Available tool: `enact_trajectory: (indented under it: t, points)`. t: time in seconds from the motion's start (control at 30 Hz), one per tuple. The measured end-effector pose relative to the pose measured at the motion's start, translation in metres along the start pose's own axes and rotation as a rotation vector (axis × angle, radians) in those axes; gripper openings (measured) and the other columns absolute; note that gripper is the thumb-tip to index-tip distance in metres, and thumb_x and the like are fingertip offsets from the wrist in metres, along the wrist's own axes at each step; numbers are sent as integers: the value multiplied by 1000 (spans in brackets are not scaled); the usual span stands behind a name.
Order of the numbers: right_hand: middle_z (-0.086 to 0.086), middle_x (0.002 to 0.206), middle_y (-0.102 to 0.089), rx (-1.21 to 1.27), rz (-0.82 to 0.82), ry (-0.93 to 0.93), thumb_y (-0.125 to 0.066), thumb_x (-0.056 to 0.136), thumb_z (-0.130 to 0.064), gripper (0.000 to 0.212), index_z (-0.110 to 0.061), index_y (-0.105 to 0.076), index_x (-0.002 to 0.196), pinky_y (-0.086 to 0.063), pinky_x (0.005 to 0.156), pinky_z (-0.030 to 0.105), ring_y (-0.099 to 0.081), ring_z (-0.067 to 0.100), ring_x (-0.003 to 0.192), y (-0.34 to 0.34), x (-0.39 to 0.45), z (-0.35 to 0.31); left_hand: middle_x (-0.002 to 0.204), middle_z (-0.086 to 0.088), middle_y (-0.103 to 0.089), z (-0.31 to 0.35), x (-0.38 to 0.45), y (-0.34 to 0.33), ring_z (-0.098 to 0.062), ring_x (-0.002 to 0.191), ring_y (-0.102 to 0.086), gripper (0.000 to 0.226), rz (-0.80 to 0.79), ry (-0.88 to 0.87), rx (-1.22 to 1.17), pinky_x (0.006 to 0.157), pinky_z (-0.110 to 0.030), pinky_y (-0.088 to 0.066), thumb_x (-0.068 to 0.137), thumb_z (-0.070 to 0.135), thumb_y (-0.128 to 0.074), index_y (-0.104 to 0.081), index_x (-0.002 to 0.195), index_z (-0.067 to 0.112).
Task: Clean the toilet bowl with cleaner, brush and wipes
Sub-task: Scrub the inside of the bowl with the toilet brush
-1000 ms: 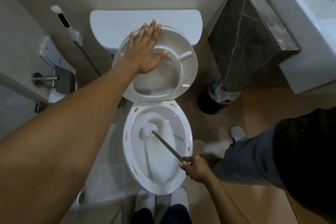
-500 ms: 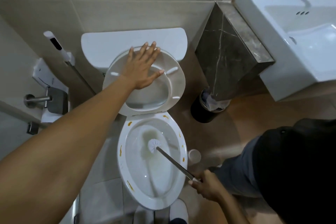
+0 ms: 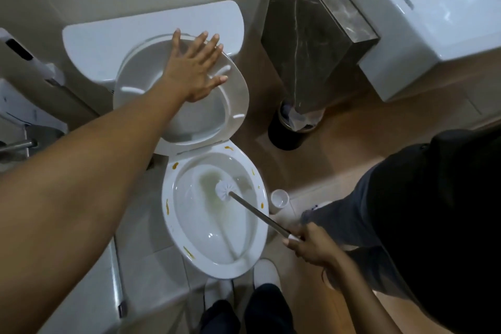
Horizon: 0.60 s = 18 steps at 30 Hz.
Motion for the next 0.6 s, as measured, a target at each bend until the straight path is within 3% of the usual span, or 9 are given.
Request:
enact_trajectory:
  t: [0.17,0.3,0.5,0.6]
  points:
    - [1,59,-61,71,23,43,-60,91,-36,23,-16,-71,87,-52,64,32,-55,5,54,16,-16,10,159,4,10,-2,0,0,-16,146,11,76,-15,13,-11,110,-60,10,90,65,-1,3,152,21]
    - [-2,59,-62,228,113,35,-62,90,-33,21,-19,-73,103,-52,57,27,-58,12,55,30,-29,24,160,2,10,-2,1,0,-17,146,11,77,-10,2,-17,110,-61,10,90,65,-2,2,152,20]
    - [8,68,-69,351,273,-6,-59,92,-33,17,-25,-72,98,-53,55,30,-66,25,62,44,-14,44,160,0,8,0,3,0,-18,146,10,78,36,-1,8,109,-60,12,89,66,0,0,152,20]
    - [-1,63,-64,358,332,-65,-59,91,-38,27,-14,-72,87,-49,56,29,-60,8,57,44,11,67,160,0,5,4,7,-3,-19,146,8,78,62,-5,31,109,-59,13,90,66,-1,-2,152,19]
Point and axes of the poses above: each hand's wrist, its own x-axis towards the middle knuckle, its own y-axis out of the back of the hand, z = x × y, the point moved 10 cm from there along x, towards the middle knuckle
